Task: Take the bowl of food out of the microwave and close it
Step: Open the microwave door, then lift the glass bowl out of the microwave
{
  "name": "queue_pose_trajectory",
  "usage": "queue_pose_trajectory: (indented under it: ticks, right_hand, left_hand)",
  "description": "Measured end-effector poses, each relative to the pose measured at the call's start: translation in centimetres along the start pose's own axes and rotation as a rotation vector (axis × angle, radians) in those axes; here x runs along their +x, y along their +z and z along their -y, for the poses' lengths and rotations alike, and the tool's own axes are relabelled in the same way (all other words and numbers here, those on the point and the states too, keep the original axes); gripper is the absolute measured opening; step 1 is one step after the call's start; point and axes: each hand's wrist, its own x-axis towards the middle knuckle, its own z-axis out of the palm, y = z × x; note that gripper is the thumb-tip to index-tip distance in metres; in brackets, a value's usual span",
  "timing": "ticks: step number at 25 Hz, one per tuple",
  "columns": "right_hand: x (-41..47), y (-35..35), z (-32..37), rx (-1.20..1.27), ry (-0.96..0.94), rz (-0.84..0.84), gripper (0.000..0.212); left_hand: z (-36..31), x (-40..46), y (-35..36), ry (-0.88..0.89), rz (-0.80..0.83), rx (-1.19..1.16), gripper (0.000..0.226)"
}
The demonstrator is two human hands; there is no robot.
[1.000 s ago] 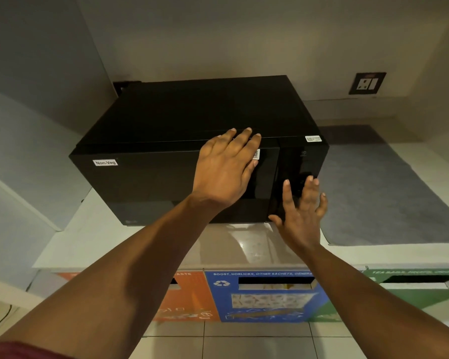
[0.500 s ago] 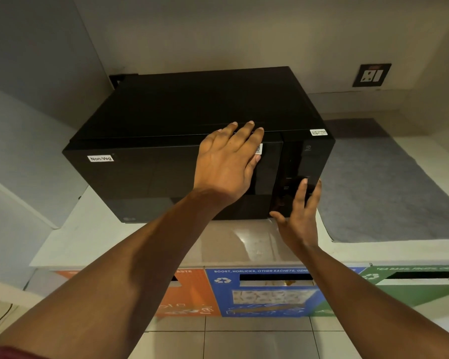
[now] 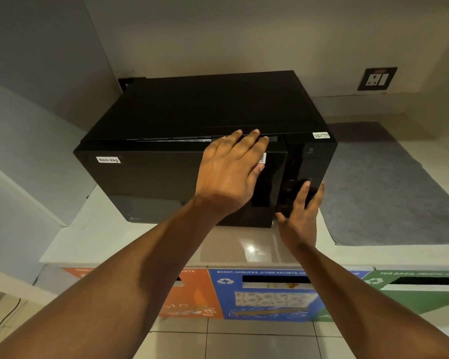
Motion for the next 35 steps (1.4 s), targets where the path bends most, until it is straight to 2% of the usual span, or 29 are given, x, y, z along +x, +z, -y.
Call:
queue_pose_trajectory:
  ticks: [2, 5, 7, 10, 13, 17, 23, 29, 32, 35]
  right_hand:
    - [-0.3, -0.6, 0.2, -0.035, -0.023, 0.027, 0.119]
    - [-1.1, -2.1, 0.6, -0.235, -0.055, 0.082, 0.121]
    - [-1.6, -3.5, 1.7, -0.337, -0.128, 0.064, 0.112]
    - [-1.1, -6.2, 4.8, -0.359, -0.259, -0.004, 0.097]
    - [1.1, -8.7, 8.6, -0.415, -0.391, 0.009, 0.087]
    - [2.6, -10.2, 13.1, -0.538, -0.46, 0.08, 0.07]
    - [2.2, -10.1, 16.1, -0.523, -0.371, 0.142, 0.078]
    - [1.6, -9.1, 17.2, -0.541, -0.341, 0.244, 0.092]
    - [1.6, -8.8, 17.7, -0.561, -0.349, 0.25, 0.095]
    - [1.8, -8.6, 18.3, -0.575, -0.375, 0.266, 0.095]
  left_hand:
    - [-0.1, -0.7, -0.9, 0.019, 0.012, -0.029, 0.051]
    - [-0.4, -2.0, -2.6, 0.02, 0.047, -0.117, 0.049]
    - [-1.1, -2.8, -4.0, -0.032, 0.063, -0.211, 0.047]
    - [-2.0, -3.7, -6.6, -0.121, 0.123, -0.263, 0.042]
    - [-1.8, -4.0, -9.0, -0.177, 0.293, -0.304, 0.036]
    - [0.2, -4.6, -11.6, -0.301, 0.514, -0.239, 0.055]
    - [5.2, -7.1, -14.1, -0.559, 0.748, -0.005, 0.082]
    - [9.6, -10.9, -14.4, -0.671, 0.72, 0.256, 0.094]
    - [11.4, -12.2, -14.5, -0.671, 0.629, 0.255, 0.093]
    - [13.4, -13.4, -14.5, -0.654, 0.48, 0.212, 0.081]
